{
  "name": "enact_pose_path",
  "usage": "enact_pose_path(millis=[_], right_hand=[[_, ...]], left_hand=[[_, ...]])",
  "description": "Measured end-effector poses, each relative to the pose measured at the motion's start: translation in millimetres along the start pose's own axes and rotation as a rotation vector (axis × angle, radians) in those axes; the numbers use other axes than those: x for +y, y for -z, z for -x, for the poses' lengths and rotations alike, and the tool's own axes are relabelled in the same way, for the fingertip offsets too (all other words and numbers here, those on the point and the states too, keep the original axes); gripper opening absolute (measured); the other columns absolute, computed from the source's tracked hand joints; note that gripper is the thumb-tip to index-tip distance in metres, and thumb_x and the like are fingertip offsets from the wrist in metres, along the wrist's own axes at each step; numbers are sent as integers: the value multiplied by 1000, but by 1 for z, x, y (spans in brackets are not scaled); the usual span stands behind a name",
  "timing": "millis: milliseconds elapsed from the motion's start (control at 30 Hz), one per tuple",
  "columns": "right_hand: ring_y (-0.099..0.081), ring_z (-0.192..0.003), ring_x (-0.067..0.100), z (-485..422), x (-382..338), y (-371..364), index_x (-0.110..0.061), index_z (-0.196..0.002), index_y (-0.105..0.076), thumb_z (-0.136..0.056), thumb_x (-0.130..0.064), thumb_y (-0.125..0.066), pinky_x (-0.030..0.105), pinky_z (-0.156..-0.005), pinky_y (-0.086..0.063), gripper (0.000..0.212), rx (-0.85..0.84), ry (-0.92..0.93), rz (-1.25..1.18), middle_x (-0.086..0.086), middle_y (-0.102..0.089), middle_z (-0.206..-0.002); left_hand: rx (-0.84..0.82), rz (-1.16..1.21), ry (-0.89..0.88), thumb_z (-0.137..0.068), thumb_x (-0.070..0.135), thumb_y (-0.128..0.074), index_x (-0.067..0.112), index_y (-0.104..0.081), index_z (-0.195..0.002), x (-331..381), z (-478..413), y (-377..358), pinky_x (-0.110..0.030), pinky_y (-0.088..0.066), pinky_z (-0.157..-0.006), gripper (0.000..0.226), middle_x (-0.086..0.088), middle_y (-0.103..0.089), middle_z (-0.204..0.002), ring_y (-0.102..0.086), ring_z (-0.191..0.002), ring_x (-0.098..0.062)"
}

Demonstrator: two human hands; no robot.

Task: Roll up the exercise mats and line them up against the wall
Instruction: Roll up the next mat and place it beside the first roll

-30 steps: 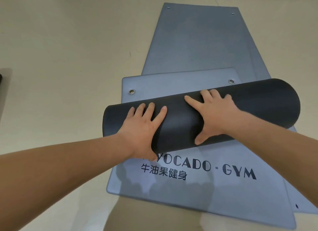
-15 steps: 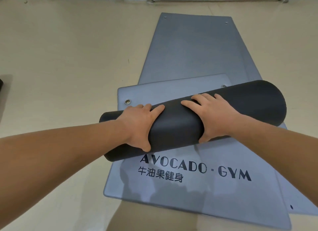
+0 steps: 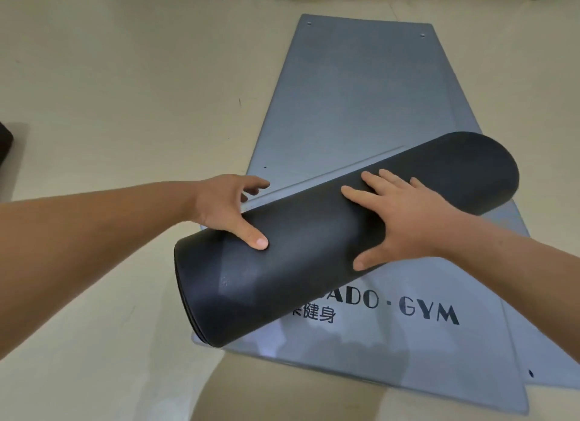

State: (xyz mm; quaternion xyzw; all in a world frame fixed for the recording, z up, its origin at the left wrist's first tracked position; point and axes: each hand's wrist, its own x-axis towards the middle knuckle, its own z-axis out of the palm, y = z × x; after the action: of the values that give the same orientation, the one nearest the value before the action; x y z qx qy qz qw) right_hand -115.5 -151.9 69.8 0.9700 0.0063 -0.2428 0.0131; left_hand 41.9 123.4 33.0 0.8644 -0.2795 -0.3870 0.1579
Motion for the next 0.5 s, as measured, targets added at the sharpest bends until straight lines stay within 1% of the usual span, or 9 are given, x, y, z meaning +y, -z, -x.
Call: enact_pose_path(millis=[33,100,233,267,300,333,400,467,500], right_hand=[[7,-160,25,-7,-2,-4,-49,-161,8,-62,-98,-57,61,-127,-11,128,11,-3,18,-3,4,-174],[5,-161,24,-20,0,-4,-49,-161,7,-59,-100,-55,61,-127,-10,130,24,-10,16,-2,2,-175],[0,-160,22,-50,6,14,-49,-162,3,-64,-96,-55,61,-127,-9,123,-26,2,-6,-4,-3,-174],[-2,-160,22,-58,6,18,-49,-162,1,-66,-95,-56,61,-127,-9,121,-38,4,-13,-4,-5,-174],[-3,-160,23,-66,5,22,-49,-162,-1,-67,-94,-57,61,-127,-8,119,-47,2,-24,-4,-6,-174],[-4,-160,23,-73,3,26,-49,-162,-5,-68,-92,-58,61,-127,-6,116,-49,-8,-39,-3,-7,-174],[-9,-160,24,-85,-1,31,-51,-161,-17,-72,-89,-60,60,-127,-6,106,-3,-48,-92,-2,-10,-173],[-19,-156,25,-93,-8,30,-48,-157,-32,-80,-84,-58,61,-126,-13,89,136,-95,-148,-1,-22,-169],[-24,-153,26,-94,-15,27,-45,-154,-40,-84,-81,-56,61,-124,-17,80,238,-114,-153,1,-29,-165]], left_hand=[[36,-13,-13,-55,61,-97,32,-29,-163,-2,2,2,-35,-40,-114,130,12,-43,-158,-47,-141,-11],[109,-40,-23,-60,63,-93,30,-38,-159,-3,8,3,-35,-43,-112,118,12,-46,-156,-49,-139,-10],[276,-139,-47,-73,65,-85,29,-59,-143,-7,22,6,-34,-50,-101,83,13,-61,-140,-59,-124,-9],[292,-166,-62,-74,68,-83,31,-61,-140,-7,26,5,-35,-51,-100,80,13,-63,-136,-61,-121,-9],[291,-196,-78,-70,76,-79,33,-60,-140,-6,30,3,-37,-51,-99,84,14,-63,-133,-60,-120,-10],[274,-236,-91,-62,84,-74,35,-56,-143,-4,33,-2,-38,-50,-100,96,14,-61,-134,-59,-120,-12],[203,-335,-92,-49,93,-66,33,-36,-156,-4,34,-15,-39,-47,-106,125,9,-50,-145,-53,-128,-17],[147,-412,-58,-44,92,-71,31,-11,-162,-10,26,-21,-42,-46,-109,145,6,-37,-155,-47,-134,-22],[144,-410,-40,-43,90,-75,34,-6,-161,-14,20,-19,-43,-47,-108,147,6,-36,-156,-48,-134,-23]])
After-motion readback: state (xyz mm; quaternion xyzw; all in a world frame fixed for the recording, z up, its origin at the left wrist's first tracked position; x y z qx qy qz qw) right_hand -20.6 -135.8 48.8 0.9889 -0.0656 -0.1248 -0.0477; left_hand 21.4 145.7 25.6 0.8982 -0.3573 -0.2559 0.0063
